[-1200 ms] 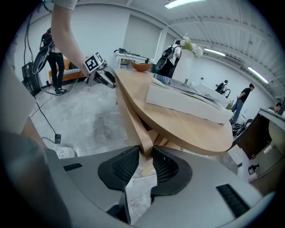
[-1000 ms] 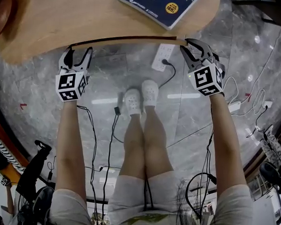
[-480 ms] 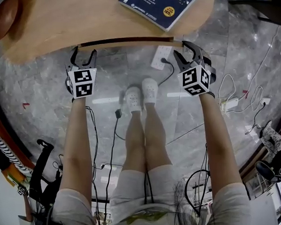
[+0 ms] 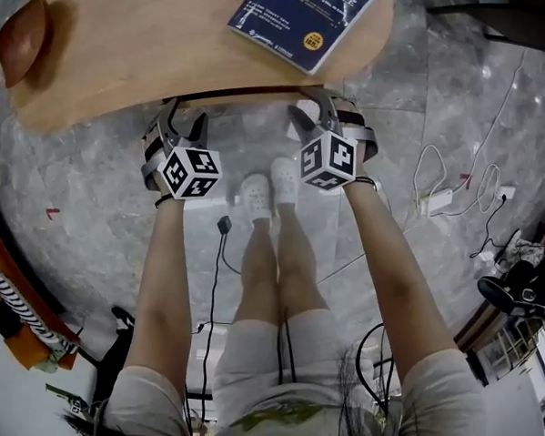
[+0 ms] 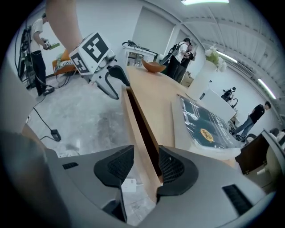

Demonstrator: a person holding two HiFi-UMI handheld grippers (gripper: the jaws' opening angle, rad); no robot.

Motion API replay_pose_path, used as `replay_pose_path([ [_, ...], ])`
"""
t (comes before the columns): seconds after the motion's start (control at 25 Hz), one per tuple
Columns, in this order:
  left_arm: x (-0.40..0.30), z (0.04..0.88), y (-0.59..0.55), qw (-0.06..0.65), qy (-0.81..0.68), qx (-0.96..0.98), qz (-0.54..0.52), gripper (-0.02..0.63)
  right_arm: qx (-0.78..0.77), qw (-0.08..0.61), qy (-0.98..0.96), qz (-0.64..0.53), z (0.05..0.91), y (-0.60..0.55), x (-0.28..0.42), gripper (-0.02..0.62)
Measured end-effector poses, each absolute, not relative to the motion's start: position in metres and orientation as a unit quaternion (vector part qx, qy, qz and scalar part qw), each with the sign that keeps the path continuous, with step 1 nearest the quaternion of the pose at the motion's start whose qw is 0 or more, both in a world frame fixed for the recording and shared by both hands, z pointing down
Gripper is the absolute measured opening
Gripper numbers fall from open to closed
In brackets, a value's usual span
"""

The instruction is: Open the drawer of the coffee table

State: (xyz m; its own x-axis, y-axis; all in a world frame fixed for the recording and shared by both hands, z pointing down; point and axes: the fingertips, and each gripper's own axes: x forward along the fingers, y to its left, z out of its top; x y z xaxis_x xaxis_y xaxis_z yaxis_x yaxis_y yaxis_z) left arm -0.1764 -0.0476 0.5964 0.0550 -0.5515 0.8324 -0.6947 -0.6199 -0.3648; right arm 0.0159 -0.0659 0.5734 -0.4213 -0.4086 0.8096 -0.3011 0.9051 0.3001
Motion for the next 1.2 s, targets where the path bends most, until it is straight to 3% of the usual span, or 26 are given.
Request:
replay_pose_path([
  [0.24,-0.132,0.593,-0.052,0.032,-0.388,0.755,0.527,0.270,0.171,0.502,-0.847,-0.051,0.585,-0.058,-0.012,0.167],
  [0.6,-0.124,0.609,-0.043,0.030,-0.336,0.763,0.551,0.270,0.150,0.529,-0.833,-0.059,0.602,-0.059,-0.023,0.164],
  [0.72,-0.120,0.609,-0.048,0.036,-0.334,0.764,0.552,0.270,0.166,0.521,-0.835,-0.057,0.600,-0.063,-0.023,0.106],
  [0.92,-0.118,0.609,-0.049,0.050,-0.338,0.766,0.544,0.266,0.173,0.509,-0.842,-0.052,0.598,-0.064,-0.022,0.105],
  [1.04,-0.123,0.603,-0.057,0.057,-0.354,0.765,0.535,0.144,0.165,0.510,-0.842,-0.054,0.599,-0.064,-0.022,0.101],
  [1.2,-0.124,0.602,-0.059,0.055,-0.348,0.766,0.537,0.140,0.159,0.514,-0.842,-0.051,0.599,-0.064,-0.021,0.098],
])
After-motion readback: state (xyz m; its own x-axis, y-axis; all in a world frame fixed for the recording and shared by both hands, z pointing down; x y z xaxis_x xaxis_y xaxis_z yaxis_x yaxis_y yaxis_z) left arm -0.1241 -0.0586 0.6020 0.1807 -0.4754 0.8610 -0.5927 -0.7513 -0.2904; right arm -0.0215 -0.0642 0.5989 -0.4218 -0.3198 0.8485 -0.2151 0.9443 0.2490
